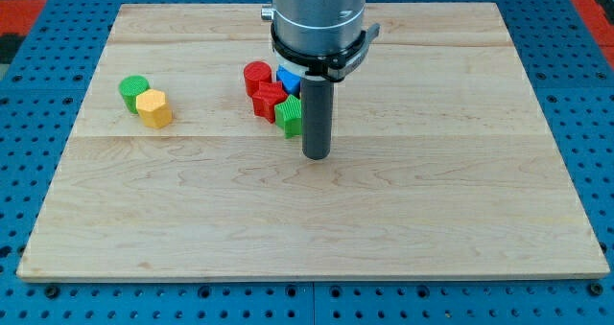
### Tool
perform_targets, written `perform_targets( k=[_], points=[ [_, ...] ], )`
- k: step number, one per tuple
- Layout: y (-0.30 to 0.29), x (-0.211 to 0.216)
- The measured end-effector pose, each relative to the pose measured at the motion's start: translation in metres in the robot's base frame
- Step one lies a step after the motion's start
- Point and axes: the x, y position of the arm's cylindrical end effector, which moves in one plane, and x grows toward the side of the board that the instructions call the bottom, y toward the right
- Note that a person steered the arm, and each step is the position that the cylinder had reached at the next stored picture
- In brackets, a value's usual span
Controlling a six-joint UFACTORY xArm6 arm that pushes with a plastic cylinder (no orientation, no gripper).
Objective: Move blue blocks towards bottom right
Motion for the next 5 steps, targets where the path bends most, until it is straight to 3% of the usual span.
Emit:
perform_targets(
  k=[1, 3, 4, 5],
  points=[
    [0.038, -0.014],
    [0.06, -0.14],
    [0.005, -0.173],
    [-0.05, -0.16]
  ],
)
